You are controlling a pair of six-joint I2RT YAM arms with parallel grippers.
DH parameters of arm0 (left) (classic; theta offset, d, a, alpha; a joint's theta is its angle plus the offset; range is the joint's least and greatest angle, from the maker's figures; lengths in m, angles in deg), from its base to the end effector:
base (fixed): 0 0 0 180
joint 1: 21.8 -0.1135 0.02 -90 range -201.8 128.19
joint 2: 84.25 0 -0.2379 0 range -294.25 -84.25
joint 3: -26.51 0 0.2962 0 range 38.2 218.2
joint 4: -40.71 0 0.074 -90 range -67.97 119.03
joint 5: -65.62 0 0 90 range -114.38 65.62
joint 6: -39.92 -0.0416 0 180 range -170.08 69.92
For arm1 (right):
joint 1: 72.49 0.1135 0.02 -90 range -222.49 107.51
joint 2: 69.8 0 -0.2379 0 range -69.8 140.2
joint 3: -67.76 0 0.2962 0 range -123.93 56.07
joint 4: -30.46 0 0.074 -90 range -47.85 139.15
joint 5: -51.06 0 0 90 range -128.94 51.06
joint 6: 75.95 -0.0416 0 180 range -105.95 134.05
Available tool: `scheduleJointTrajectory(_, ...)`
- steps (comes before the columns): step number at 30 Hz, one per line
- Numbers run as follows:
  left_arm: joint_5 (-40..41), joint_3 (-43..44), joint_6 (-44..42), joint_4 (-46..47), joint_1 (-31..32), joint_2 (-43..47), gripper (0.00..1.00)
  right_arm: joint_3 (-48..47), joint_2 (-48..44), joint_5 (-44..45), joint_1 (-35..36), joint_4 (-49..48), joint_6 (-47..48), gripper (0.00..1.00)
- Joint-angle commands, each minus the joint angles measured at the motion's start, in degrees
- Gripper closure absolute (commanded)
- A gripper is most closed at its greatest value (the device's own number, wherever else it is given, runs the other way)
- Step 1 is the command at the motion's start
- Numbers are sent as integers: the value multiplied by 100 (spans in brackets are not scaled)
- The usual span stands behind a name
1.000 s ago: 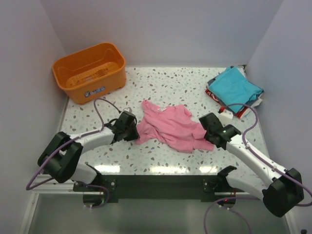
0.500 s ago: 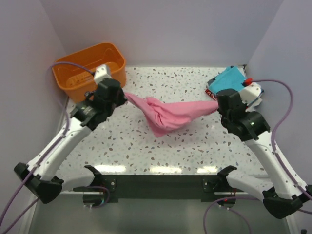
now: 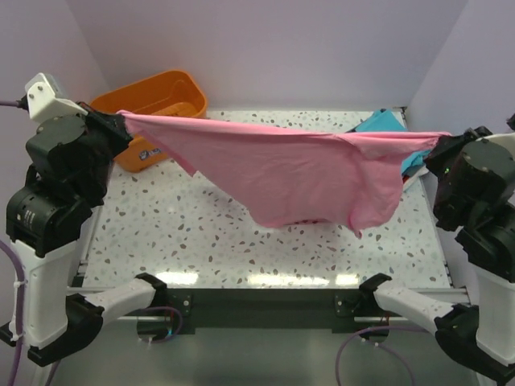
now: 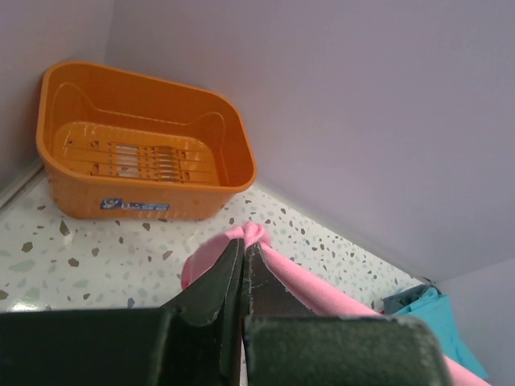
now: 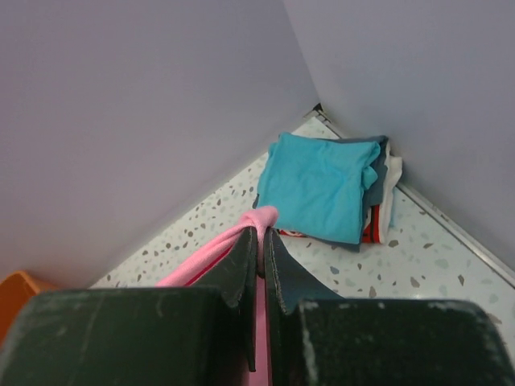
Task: Fold and stack the t-shirts
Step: Flatten the tshirt out
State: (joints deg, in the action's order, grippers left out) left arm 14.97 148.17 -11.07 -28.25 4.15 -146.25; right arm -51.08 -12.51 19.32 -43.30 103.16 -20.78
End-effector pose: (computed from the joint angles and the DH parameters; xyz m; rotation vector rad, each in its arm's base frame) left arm 0.1578 -0.0475 0.5620 -0.6769 1.5621 -0.2518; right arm 0.1278 0.0309 0.5556 0.7708 1.4848 -0.0559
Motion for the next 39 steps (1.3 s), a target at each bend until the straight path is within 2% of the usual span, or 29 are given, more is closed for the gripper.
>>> scheduleJointTrajectory(1, 56, 402, -411, -188, -55, 21, 100, -332, -149, -252, -54, -212, 696, 100)
scheduleJointTrajectory(5, -261, 420, -508, -29, -55, -49, 100, -429, -131, -658, -54, -274, 820, 100)
scheduleJointTrajectory(11, -323, 376, -657, 233, -55, -383, 100, -552, 307, -588, -54, -537, 1074, 100)
scheduleJointTrajectory(15, -411, 410, -824, 471, -82, -1190, 100, -640, 957, -430, -54, -1055, 1408, 100)
scheduleJointTrajectory(17, -655, 778, -990, 559, -370, -1838, 100, -814, 1526, -168, -62, -1606, 1785, 100)
scheduleJointTrajectory(18, -1101, 989, -1043, 568, -546, -2086, 100, -938, 1721, -88, -63, -1819, 1908, 100)
scheduleJointTrajectory(19, -1401, 1557, -1166, 551, -948, -2341, 100, -1009, 1889, -78, -63, -2421, 2371, 100)
scheduleJointTrajectory(21, -2208, 2139, -1237, 595, -1328, -3053, 100, -1447, 2434, -60, -80, -2856, 2620, 100)
scheduleJointTrajectory(22, -2456, 2760, -1307, 621, -1591, -3273, 100, -1562, 2583, -78, -98, -3415, 3048, 100)
scheduleJointTrajectory(24, -2896, 3152, -1334, 752, -1812, -3635, 100, -2150, 2970, -43, -133, -3823, 3367, 100)
scheduleJointTrajectory(26, -3196, 3066, -1352, 1182, -1901, -3487, 100, -2867, 3190, -16, -142, -4255, 3921, 100)
scheduleJointTrajectory(29, -3276, 2486, -1387, 1631, -1919, -2996, 100, -3713, 3533, -183, -142, -4072, 4160, 100)
scheduleJointTrajectory(30, -3354, 2407, -1404, 1641, -1919, -2889, 100, -3734, 3438, -236, -142, -4010, 4160, 100)
scheduleJointTrajectory(31, -3373, 2275, -1413, 1580, -1919, -2775, 100, -3664, 3298, -358, -133, -3879, 4003, 100)
scheduleJointTrajectory(35, -3311, 1906, -1439, 1466, -1919, -1984, 100, -2236, 2191, -754, -142, -3878, 3528, 100)
scheduleJointTrajectory(39, -3329, 1669, -1343, 1061, -1919, -1360, 100, -1888, 1390, -1175, -142, -3159, 2983, 100)
